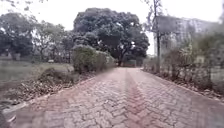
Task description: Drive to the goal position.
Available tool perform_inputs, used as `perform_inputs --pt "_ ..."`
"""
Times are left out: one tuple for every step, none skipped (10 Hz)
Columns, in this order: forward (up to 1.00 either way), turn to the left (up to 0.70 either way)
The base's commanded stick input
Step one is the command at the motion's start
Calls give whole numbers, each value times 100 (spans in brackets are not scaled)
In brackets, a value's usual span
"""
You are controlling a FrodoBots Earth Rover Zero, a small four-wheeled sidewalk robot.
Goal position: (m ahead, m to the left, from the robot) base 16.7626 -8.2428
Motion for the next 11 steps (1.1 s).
perform_inputs --pt "70 0" --pt "70 0" --pt "70 0" --pt "70 0" --pt "70 0" --pt "70 0" --pt "70 0" --pt "70 -3" --pt "70 -3" --pt "70 -2" --pt "70 0"
